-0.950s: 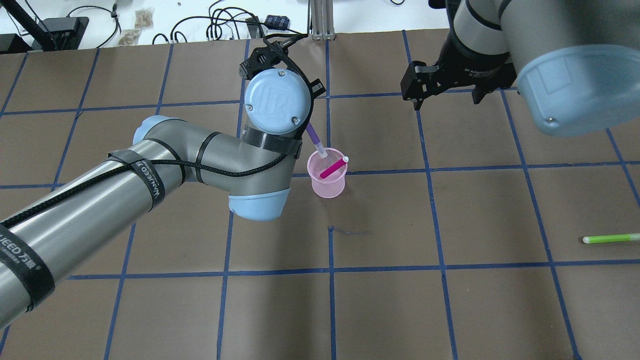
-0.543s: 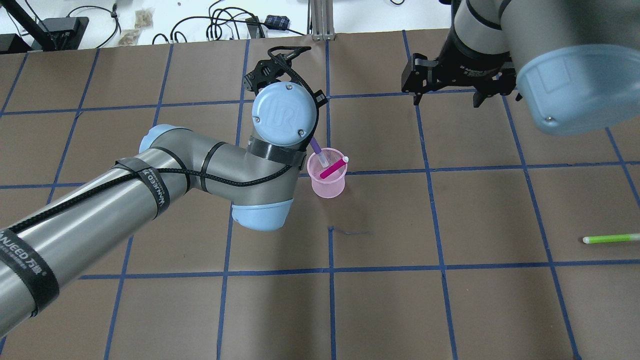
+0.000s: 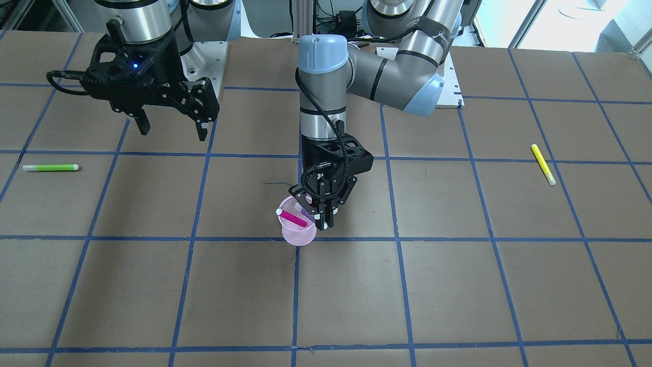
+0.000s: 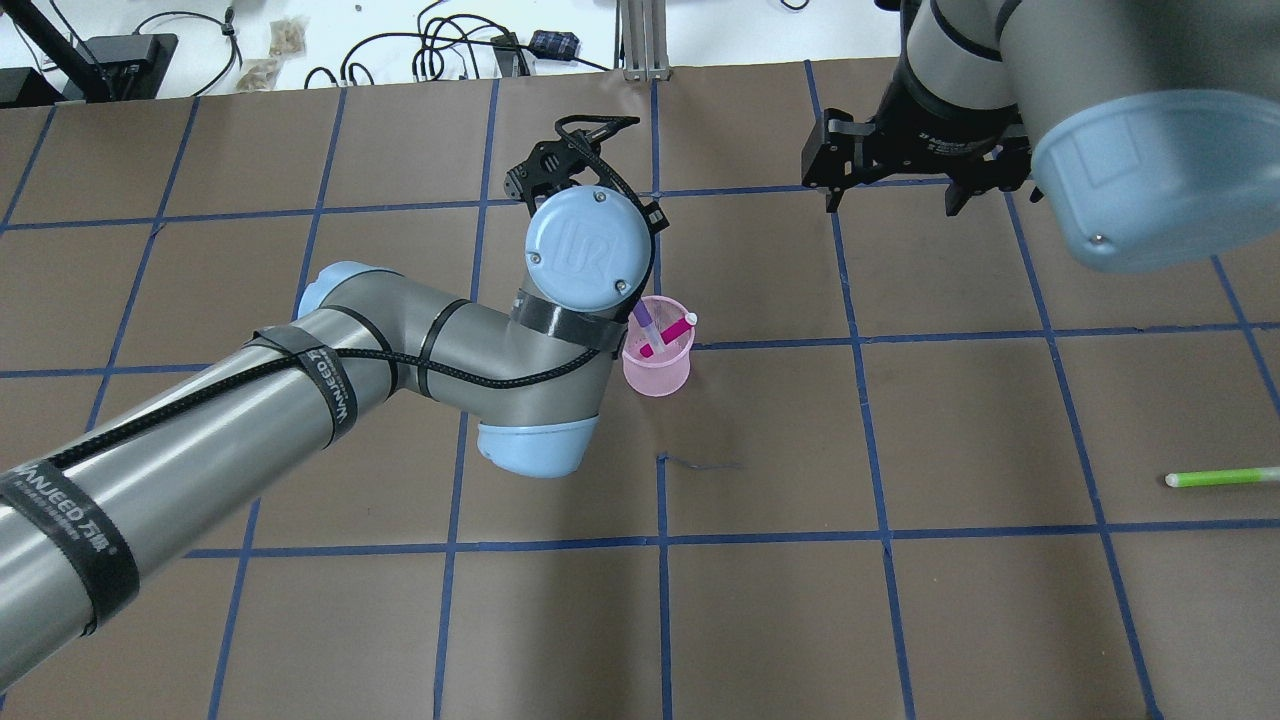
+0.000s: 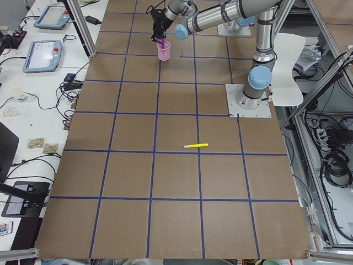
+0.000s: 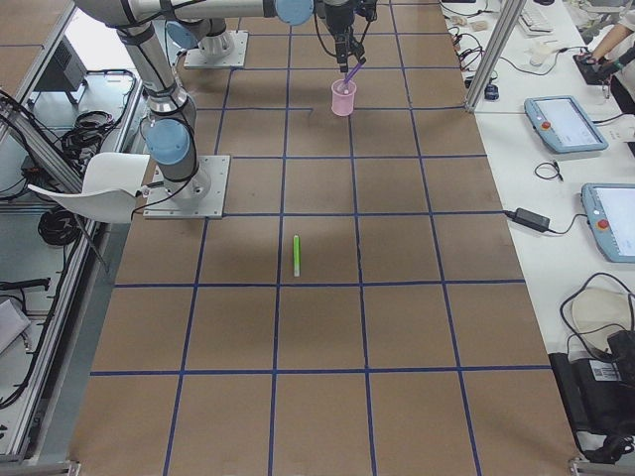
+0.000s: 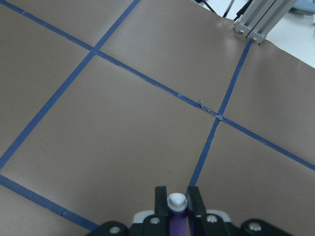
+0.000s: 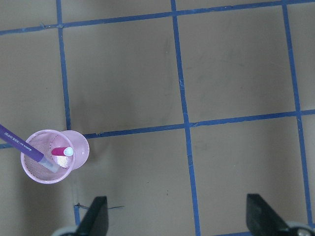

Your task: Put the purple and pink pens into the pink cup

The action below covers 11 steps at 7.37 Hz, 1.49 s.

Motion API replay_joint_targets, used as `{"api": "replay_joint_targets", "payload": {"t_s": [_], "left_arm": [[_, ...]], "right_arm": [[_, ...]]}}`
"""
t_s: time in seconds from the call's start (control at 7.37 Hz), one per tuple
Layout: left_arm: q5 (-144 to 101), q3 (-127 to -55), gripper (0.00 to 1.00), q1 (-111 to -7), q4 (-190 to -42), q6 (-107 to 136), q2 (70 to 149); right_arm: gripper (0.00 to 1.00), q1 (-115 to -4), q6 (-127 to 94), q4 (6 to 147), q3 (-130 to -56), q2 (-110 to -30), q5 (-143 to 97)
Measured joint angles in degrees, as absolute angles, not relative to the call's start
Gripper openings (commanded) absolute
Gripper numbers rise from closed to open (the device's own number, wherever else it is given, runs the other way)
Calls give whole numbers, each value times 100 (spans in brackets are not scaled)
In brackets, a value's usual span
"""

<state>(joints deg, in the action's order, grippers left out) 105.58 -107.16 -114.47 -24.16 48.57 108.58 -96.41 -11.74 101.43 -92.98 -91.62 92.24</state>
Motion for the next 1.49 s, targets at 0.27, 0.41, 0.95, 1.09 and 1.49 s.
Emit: {"api": "replay_joint_targets", "payload": {"t_s": [0.27, 0.41, 0.95, 1.09, 1.49], "left_arm": [[10562, -10709, 100, -11474, -2413, 4822, 10933], [10555, -10704, 100, -11476, -2417, 4782, 10941], [10501, -10339, 100, -11110, -3348, 3676, 10757], [10466, -10083, 100, -10798, -4041, 3106, 10645], [10341, -9558, 100, -9777, -5470, 1375, 10199]], "right_arm": [[100, -9647, -1189, 10137, -9299, -9162, 9220], [100, -9649, -1195, 10133, -9299, -9162, 9220], [100, -9650, -1199, 10131, -9299, -9159, 9220], [100, -9650, -1205, 10133, -9299, -9159, 9220], [100, -9651, -1204, 10141, -9299, -9158, 9220]]}}
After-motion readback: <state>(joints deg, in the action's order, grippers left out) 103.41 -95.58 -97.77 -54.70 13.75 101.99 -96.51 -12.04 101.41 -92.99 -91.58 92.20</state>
